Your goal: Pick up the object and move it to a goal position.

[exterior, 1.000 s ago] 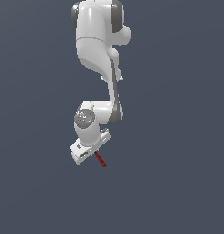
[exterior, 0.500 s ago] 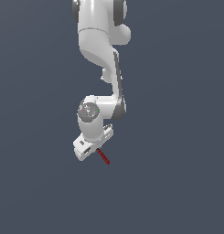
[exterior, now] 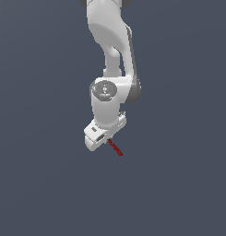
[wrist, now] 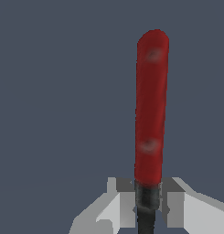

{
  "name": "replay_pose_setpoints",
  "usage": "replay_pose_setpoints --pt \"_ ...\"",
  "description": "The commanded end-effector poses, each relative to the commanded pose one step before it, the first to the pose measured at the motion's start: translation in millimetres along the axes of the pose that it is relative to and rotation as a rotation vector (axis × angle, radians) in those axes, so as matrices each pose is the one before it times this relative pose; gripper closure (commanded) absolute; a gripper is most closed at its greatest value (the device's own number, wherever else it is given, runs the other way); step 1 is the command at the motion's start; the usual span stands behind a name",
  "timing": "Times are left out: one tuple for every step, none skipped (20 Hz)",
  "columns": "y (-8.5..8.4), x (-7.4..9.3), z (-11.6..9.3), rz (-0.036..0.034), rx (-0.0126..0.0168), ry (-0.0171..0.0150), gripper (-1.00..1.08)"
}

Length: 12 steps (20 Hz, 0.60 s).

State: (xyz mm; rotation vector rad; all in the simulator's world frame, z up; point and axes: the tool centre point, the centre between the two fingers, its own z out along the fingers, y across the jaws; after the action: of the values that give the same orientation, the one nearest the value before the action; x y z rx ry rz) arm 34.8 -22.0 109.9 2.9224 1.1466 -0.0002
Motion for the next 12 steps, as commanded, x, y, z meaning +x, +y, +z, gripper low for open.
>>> replay_pose_setpoints --pt "-17.63 7.45 -26.01 -0.00101 -0.00143 0.00007 1.08" --pt "-6.92 2.86 -10.43 0.00000 0.00000 0.00000 1.08" --pt "-6.92 2.87 -10.45 0.00000 0.00000 0.00000 1.08" --pt "-6.91 2.88 -10.46 0.00000 0.00000 0.00000 1.08" --pt "-7.12 3.14 -10.29 -0.00038 -0.00020 -0.00054 1.08" --pt "-6.89 2.90 -10.48 0.00000 0.00000 0.00000 1.08" --pt "-6.88 2.91 -10.48 0.00000 0.00000 0.00000 1.08" --pt "-7.04 3.12 -10.33 -0.00032 -0.00007 -0.00036 1.08" --pt "-6.84 2.93 -10.45 0.00000 0.00000 0.00000 1.08" --pt "-6.83 2.95 -10.47 0.00000 0.00000 0.00000 1.08" --pt "-7.00 3.18 -10.30 -0.00039 0.00007 -0.00028 1.08" --pt "-6.80 2.97 -10.46 0.00000 0.00000 0.00000 1.08"
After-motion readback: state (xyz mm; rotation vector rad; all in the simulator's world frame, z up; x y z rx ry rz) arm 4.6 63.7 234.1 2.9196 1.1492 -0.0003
